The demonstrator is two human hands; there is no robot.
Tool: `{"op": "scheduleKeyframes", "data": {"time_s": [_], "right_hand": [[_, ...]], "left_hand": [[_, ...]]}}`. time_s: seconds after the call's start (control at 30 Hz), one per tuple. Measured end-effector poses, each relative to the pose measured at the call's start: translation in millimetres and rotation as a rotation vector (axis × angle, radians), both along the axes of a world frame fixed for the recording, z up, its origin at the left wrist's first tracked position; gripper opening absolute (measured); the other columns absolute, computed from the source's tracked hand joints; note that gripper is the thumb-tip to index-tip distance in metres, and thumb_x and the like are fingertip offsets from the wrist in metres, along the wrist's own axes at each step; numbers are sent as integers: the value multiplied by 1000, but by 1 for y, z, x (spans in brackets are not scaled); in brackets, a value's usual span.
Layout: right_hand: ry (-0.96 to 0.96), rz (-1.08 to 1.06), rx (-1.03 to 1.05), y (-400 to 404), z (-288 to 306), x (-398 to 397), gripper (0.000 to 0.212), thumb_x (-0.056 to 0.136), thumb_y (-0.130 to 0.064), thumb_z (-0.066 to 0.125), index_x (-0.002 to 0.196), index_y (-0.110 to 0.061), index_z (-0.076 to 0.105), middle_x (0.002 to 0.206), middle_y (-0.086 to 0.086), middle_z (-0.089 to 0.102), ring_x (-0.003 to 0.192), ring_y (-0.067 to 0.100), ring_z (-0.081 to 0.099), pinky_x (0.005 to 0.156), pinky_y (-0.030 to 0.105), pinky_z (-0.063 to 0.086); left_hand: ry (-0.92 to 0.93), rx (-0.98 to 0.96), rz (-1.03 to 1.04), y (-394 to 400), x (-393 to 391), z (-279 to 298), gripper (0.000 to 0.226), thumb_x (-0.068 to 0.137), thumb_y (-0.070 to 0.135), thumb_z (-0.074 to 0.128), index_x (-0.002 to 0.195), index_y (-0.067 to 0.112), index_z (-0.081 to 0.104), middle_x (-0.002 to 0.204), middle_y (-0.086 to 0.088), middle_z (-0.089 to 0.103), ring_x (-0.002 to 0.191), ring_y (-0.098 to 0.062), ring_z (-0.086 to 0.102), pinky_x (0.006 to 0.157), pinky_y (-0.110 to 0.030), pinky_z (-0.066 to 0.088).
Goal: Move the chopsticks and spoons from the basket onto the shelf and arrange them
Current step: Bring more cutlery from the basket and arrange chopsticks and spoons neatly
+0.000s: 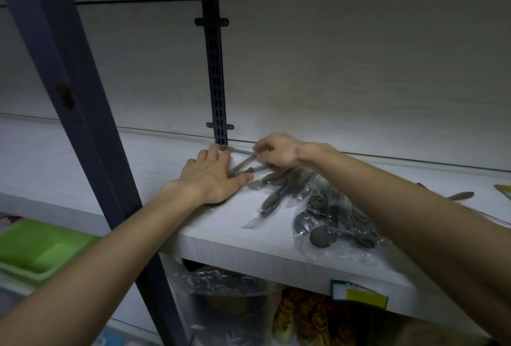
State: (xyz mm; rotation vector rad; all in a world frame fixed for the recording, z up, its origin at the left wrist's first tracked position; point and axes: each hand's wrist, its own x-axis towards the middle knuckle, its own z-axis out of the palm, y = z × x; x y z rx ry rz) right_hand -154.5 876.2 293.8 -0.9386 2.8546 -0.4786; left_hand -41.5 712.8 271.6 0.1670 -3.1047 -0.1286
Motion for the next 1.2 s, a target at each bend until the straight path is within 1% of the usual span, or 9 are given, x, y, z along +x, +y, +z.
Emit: {"op": "scheduleKeyframes", "data": {"time_s": [0.17, 0.27, 0.33, 0.4, 0.53, 0.8, 0.93, 1.07, 1.2], "right_hand": [[105, -1, -114, 4, -2, 0, 40, 85, -8, 69, 124, -17, 68, 98, -5, 73, 91, 12, 68, 90, 22, 52], [29, -9, -149, 4, -3, 1, 53, 80, 6, 66, 128, -14, 64, 89, -8, 75, 80, 7, 68, 79, 22, 56], [70, -7, -133, 7, -3, 3, 55, 79, 6, 62, 130, -14, 63, 95, -8, 75, 88, 9, 69, 83, 23, 55], [160, -11, -121, 12, -1, 5, 55, 81, 2, 62, 133, -17, 61, 111, -5, 73, 105, 14, 67, 97, 30, 52], [206, -126, -63, 36, 10, 15, 42, 92, -26, 62, 133, -21, 61, 130, 1, 66, 120, 23, 60, 103, 37, 48], [-25, -287, 58, 55, 5, 69, 75, 95, -67, 40, 147, -13, 45, 154, 11, 44, 138, 32, 44, 111, 40, 37], [-88, -240, 13, 38, -4, 92, 52, 98, -53, 43, 129, -15, 60, 140, 13, 55, 127, 32, 51, 95, 34, 39], [-77, -221, -70, 27, -9, 97, 43, 100, -40, 43, 130, -12, 56, 141, 13, 52, 126, 32, 51, 102, 36, 41], [-34, -235, -81, 24, -10, 91, 40, 102, -36, 41, 130, -10, 53, 140, 14, 47, 127, 31, 47, 109, 38, 37]], "left_hand": [[4, 39, -129, 1, -4, -6, 99, 89, 81, 31, 162, 22, 1, 170, 1, -8, 156, -19, -3, 123, -45, 10], [-16, 46, -158, -1, -16, -6, 91, 88, 82, 32, 159, 25, 20, 167, -4, 21, 153, -24, 19, 120, -46, 23], [13, 30, -180, -3, -20, -7, 74, 87, 83, 32, 133, 28, 51, 139, -4, 54, 126, -27, 49, 98, -44, 41], [127, -45, -218, -3, -21, -8, 66, 89, 79, 33, 116, 26, 61, 115, 1, 57, 108, -23, 54, 83, -39, 42], [286, -153, -193, 3, -18, -3, 56, 92, 73, 39, 100, 23, 63, 99, -1, 56, 96, -24, 56, 73, -36, 41], [231, -72, 23, 35, -14, 8, 64, 97, 70, 33, 80, 14, 59, 88, -5, 66, 83, -27, 58, 70, -35, 40], [245, 225, 83, 28, -7, 8, 61, 96, 68, 34, 106, 15, 63, 107, -3, 67, 102, -31, 62, 78, -38, 44], [124, 355, -54, 17, 22, -2, 70, 99, 59, 42, 156, 19, 32, 161, -4, 36, 144, -29, 37, 113, -40, 32], [33, 400, -140, 20, 35, -10, 70, 104, 50, 42, 157, 9, 23, 164, -11, 27, 148, -29, 29, 115, -38, 27]]}}
